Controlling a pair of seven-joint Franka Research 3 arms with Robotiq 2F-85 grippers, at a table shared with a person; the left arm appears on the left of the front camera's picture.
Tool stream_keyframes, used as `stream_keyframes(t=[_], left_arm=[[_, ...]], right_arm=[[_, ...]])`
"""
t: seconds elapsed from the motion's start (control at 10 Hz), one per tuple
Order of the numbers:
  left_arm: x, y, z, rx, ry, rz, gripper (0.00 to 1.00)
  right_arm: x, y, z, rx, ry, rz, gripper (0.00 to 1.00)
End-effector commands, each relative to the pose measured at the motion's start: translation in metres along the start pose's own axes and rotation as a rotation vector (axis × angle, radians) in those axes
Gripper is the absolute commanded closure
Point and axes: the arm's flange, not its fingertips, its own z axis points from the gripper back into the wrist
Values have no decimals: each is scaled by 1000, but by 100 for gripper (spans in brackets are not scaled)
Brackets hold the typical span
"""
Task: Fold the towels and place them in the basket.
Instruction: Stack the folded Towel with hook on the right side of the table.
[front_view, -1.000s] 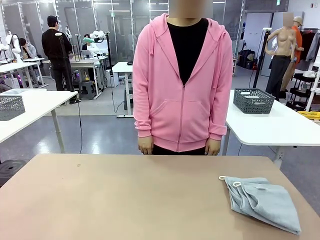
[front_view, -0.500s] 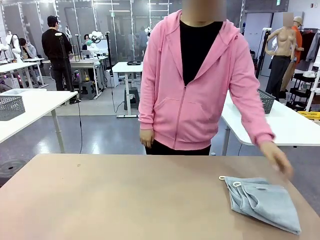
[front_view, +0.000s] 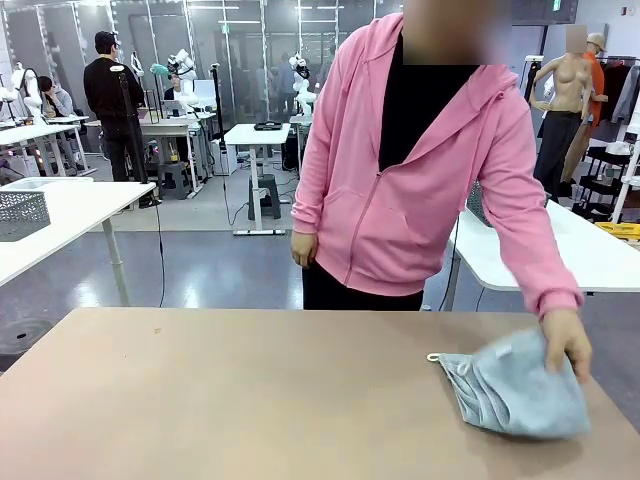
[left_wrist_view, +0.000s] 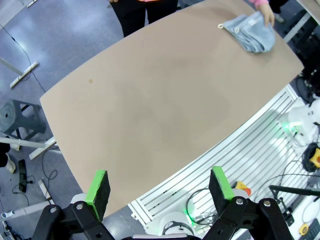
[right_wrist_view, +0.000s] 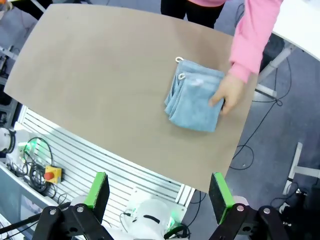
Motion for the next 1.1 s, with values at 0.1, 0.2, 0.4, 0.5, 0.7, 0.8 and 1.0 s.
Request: stream_keyframes(t=[0.1,0.2,0.4,0.5,0.7,0.8,1.0], left_arm=[[1,0,-1,-3,-10,-6,0],[1,0,-1,-3,-10,-6,0],[1,0,-1,-3,-10,-6,0],[1,0,-1,-3,-10,-6,0],[1,0,-1,-3,-10,-6,0],[1,0,-1,-3,-10,-6,0],[1,0,-1,-3,-10,-6,0]], right_arm=[[0,0,1,18,-6,16,0],[0,0,1,18,-6,16,0],[0,0,1,18,-6,16,0],[0,0,1,18,-6,16,0],[0,0,1,18,-6,16,0],[0,0,1,18,-6,16,0],[0,0,1,18,-6,16,0]])
